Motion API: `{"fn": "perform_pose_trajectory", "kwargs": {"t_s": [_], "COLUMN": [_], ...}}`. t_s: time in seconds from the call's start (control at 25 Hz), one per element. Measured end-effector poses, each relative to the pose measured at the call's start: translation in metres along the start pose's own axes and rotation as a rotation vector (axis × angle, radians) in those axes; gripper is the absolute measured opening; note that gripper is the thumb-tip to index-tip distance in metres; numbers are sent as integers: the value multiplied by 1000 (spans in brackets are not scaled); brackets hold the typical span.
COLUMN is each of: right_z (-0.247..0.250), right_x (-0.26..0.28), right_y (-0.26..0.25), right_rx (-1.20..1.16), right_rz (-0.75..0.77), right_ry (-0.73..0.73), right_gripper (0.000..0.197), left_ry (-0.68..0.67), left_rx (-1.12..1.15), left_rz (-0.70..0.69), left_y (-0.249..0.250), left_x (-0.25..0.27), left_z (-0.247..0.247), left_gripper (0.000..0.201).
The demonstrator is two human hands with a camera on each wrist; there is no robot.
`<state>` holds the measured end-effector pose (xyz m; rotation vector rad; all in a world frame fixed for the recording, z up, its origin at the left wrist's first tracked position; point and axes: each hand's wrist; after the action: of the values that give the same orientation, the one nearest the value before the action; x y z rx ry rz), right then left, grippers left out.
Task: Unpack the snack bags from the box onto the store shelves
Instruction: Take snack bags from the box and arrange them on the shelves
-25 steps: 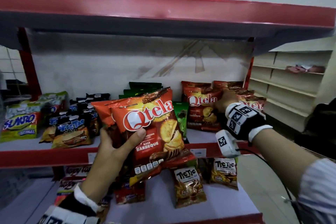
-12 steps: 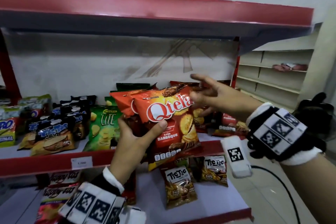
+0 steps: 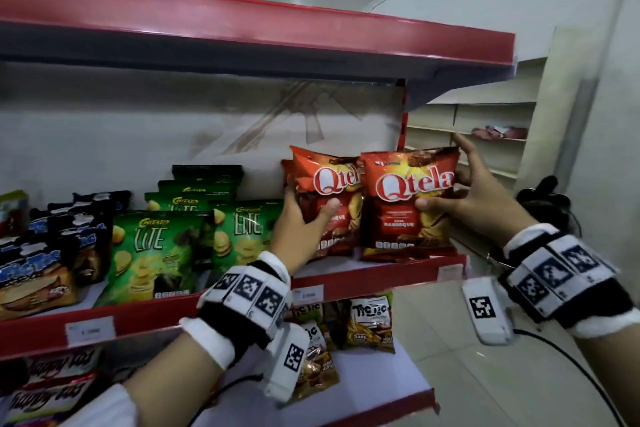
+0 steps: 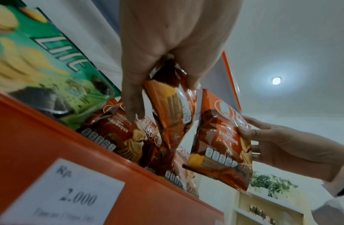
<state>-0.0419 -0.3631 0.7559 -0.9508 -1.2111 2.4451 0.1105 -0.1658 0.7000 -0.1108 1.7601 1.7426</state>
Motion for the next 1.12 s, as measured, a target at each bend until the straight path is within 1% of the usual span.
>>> {"fn": "perform_pose_trajectory", "kwargs": {"t_s": [0.08, 0.16, 0.2, 0.28, 0.36, 0.48, 0.56, 0.64, 0.76, 0.84, 0.96, 1.12], "right_z": [1, -4, -7, -10, -11, -12, -13, -15, -14, -14, -18, -26], "right_x": [-2, -5, -8, -16, -28, -43, -51, -54, -53, -50, -45, -40], "right_y": [25, 45, 54, 67, 76, 83, 86, 87, 90, 92, 90, 81], "right_rx": [3, -17, -19, -19, 13, 59, 87, 84, 62, 72, 117, 156], "right_rz": [-66, -99, -99, -79, -74, -110, -110, -111, -126, -136, -111, -80], "right_ry": [49, 52, 62, 89, 53, -60, -61, -83, -129, -120, -102, -28], "right_gripper": [114, 114, 113, 111, 112, 113, 111, 112, 112, 111, 117, 121], "left_ry": [13, 27, 28, 60, 82, 36, 22, 54, 79, 70, 55, 37], "left_rx": [-61, -123, -181, -317, -421, -397, -373, -327, -251, -230, -182, -197], "left_rz": [63, 140, 174, 221, 275, 335, 334, 317, 300, 287, 244, 176], "left_y": [-11, -22, -26, -31, -33, -35, -36, -36, -38, -39, -40, -39], "left_x": [-4, -5, -6, -8, -10, -17, -19, -21, -16, -12, -6, 0], "left_z": [-17, -31, -37, -44, -48, -55, -60, -63, -62, -58, -52, -44], "left_gripper": [77, 83, 84, 77, 74, 74, 70, 67, 69, 72, 75, 80]}}
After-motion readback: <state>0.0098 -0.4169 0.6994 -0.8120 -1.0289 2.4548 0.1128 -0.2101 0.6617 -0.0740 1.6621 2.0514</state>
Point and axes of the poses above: each hand's wrist, its own x-axis away from the middle knuckle, its own z-axis out of the back of the hand, y = z × x, and after that the axes turned 7 degrees about x, right-handed
